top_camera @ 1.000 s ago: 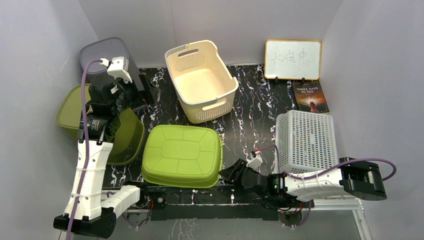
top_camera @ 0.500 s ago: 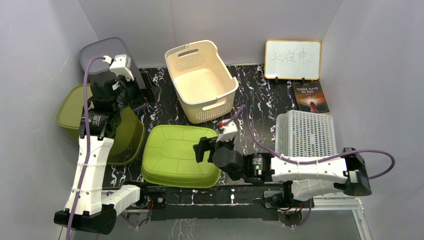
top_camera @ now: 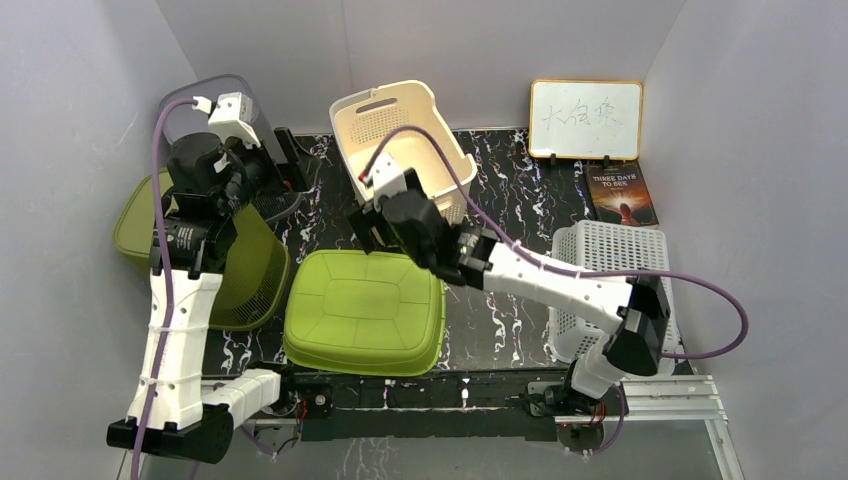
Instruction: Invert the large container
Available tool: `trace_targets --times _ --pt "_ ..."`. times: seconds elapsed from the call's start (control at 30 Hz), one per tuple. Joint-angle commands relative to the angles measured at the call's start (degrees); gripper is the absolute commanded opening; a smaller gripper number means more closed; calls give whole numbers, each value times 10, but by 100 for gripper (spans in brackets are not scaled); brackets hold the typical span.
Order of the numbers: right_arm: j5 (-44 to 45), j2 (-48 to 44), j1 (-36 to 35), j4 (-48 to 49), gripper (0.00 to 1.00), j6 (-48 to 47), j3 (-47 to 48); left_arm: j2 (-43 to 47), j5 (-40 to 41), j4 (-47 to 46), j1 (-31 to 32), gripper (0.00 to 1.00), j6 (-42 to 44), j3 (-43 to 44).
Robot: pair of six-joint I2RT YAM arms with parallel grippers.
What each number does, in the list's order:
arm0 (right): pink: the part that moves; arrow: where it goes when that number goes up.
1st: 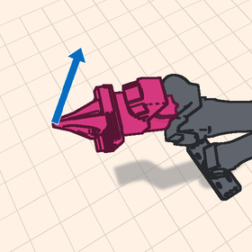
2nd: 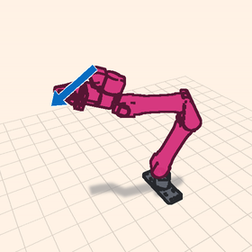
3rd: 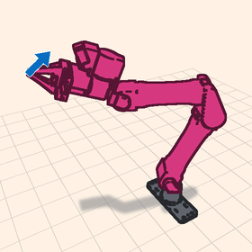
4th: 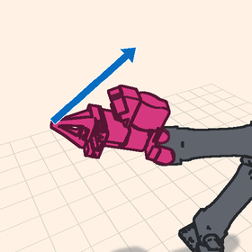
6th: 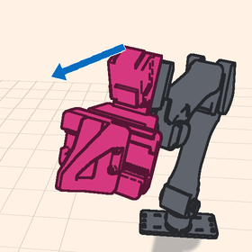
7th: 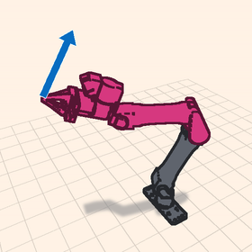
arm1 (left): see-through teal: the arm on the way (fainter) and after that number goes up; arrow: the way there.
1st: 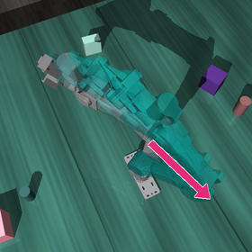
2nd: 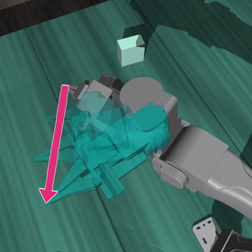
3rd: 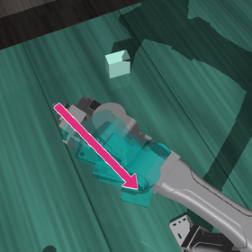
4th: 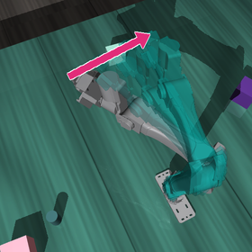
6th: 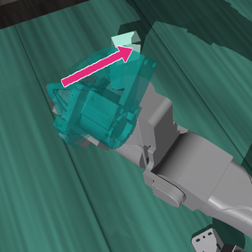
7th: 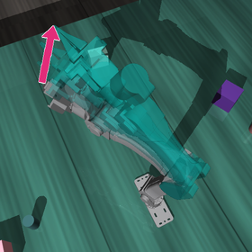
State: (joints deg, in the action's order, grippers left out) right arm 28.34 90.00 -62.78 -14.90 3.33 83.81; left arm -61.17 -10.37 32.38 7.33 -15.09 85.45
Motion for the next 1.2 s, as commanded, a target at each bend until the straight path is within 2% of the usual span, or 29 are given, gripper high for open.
trace_targets --times 0.0,0.1,0.23,0.43,0.77,0.93,1.17 --pt "-192 50 72 -25 86 -64 122 21 -15 -23 1 98 -6 8" --pt "-297 109 116 -76 84 -68 194 27 -10 -21 1 98 -3 6" --pt "-394 181 162 -165 79 -84 283 35 -4 -15 1 98 2 3" --pt "-495 217 218 -215 78 -126 302 40 0 -8 1 98 8 2" --pt "-563 179 226 -228 79 -219 242 37 4 -7 1 98 11 -6" --pt "-566 173 227 -224 80 -239 213 37 2 -10 1 98 11 -16" --pt "-576 215 228 -208 70 -222 230 38 8 -8 1 98 14 -16"
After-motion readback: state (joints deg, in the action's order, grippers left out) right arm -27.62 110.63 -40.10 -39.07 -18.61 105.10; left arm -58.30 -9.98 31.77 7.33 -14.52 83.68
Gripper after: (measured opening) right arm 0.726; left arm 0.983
